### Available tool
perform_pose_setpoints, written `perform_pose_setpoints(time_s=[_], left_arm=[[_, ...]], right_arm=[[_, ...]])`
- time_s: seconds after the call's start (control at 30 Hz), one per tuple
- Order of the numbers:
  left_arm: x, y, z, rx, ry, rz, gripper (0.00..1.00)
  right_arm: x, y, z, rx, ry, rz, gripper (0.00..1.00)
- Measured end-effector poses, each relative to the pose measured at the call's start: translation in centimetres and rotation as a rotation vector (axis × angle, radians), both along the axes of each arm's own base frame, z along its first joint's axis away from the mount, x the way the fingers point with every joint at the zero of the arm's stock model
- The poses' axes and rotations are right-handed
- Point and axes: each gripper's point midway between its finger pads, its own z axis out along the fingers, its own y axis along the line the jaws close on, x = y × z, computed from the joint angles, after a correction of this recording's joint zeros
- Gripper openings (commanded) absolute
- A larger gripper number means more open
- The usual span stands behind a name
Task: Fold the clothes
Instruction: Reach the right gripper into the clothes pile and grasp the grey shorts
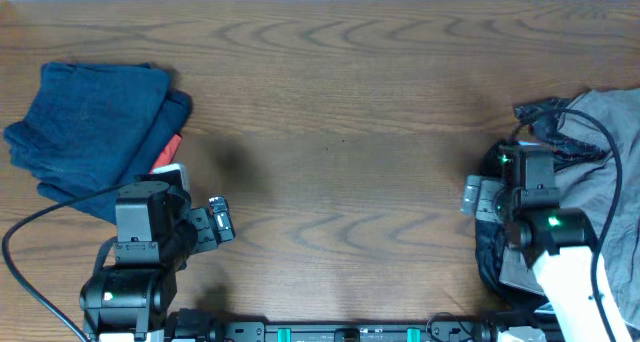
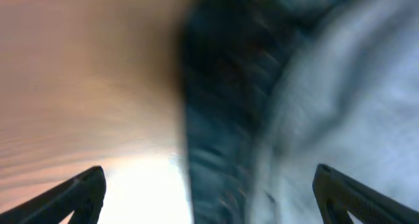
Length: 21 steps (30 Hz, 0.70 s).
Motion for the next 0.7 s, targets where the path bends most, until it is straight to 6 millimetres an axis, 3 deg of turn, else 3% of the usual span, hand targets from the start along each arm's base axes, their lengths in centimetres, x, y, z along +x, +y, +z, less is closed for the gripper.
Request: perform_pose_setpoints(time_s=[0.13,0.33,0.5,0.7], left_arm=[[0.0,-0.1,0.0,-0.003,0.000,-0.002,0.98],[0.0,-0.1,0.0,-0.004,-0.001,-0.003,0.98],[0.0,-0.1,0.0,-0.005,-0.001,-0.003,0.98],[0.0,-0.1,0.0,-0.005,-0.001,-0.003,0.98]], right_arm=[[-1.3,-3.1,-1.7,-0.053,0.085,-0.189,0.98],[-2.2,-6.0,-3.8,-0.084,0.171,-0.357,0.80],[-2.7,-7.2,-5.6,-0.090,0.236,-0.423,0.69],[-2.9,-7.5,-6.8,-0.095,0.279,-0.438,0.64]])
